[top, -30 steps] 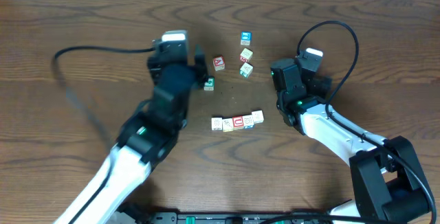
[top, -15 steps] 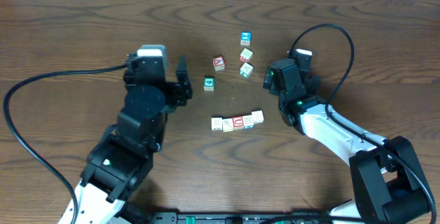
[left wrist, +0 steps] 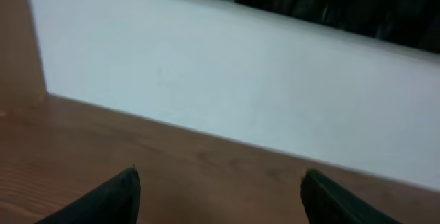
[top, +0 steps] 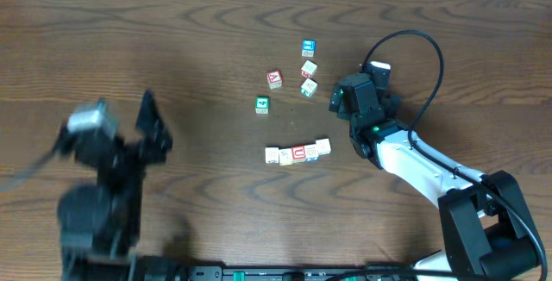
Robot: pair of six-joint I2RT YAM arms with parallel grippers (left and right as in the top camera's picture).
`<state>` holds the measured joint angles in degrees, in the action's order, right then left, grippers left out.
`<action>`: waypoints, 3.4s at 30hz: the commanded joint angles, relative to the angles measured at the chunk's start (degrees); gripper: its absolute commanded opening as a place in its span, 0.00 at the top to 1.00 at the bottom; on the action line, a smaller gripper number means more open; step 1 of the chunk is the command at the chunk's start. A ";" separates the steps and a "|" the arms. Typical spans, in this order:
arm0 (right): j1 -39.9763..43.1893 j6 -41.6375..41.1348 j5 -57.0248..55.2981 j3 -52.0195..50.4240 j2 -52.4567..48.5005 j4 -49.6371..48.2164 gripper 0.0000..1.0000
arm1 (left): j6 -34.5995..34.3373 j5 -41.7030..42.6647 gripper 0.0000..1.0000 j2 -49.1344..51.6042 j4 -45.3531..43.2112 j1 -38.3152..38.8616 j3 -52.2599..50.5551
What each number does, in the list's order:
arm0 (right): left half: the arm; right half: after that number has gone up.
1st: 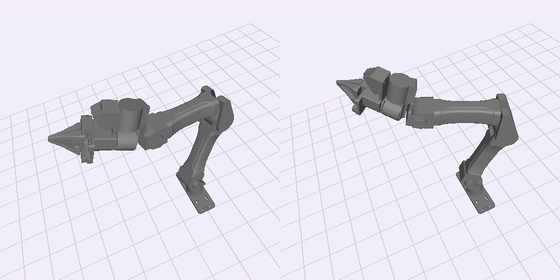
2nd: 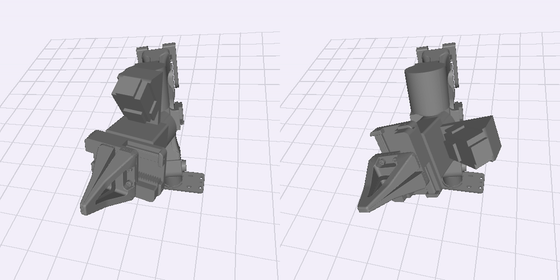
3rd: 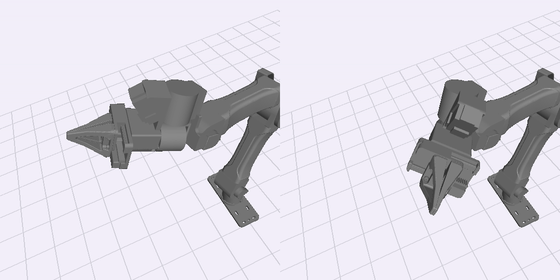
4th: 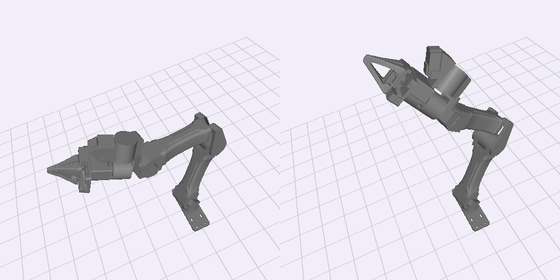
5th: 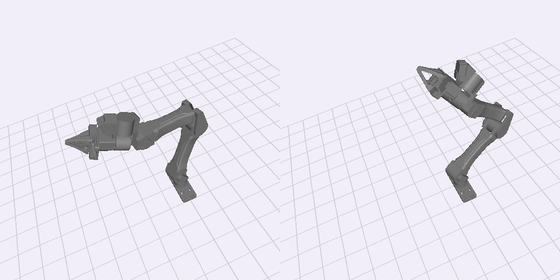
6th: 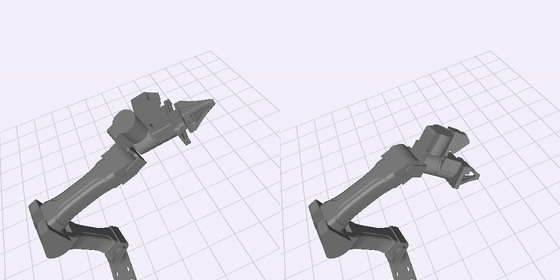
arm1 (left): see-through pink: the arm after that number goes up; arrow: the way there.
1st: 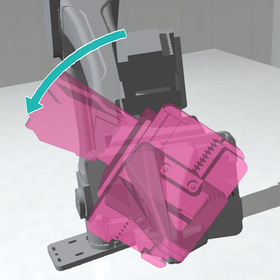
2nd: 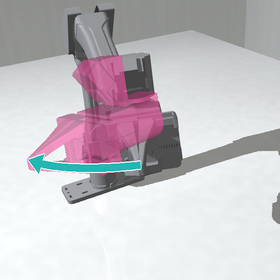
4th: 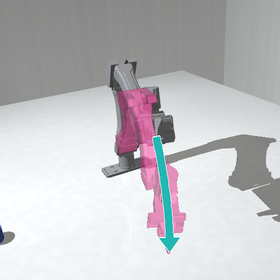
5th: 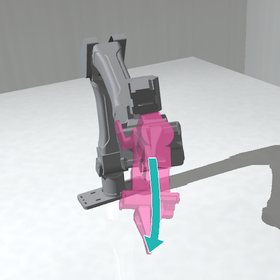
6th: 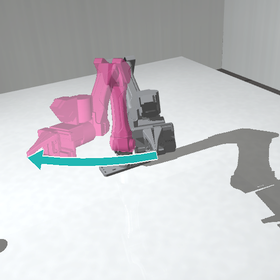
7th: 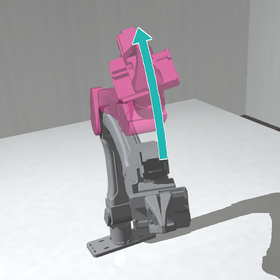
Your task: Lift 5 blocks
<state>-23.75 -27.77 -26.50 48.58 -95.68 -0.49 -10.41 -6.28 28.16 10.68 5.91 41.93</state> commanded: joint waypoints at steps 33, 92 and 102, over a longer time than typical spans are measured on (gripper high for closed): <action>0.04 0.42 -0.15 0.48 -0.44 0.07 0.01 | -1.86 -1.49 0.24 -28.11 -6.95 -2.36 -41.70; 17.94 2.16 19.19 -39.67 90.05 10.10 0.01 | -1.86 -1.49 0.24 -27.87 -7.06 -2.36 -41.70; 20.79 6.91 21.44 -45.16 95.43 11.89 0.01 | -1.86 -1.49 0.24 -27.87 -7.08 -2.36 -41.70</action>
<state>-3.55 -25.45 -6.96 3.79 -0.89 11.64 -12.19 -7.40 0.62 1.08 3.84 1.17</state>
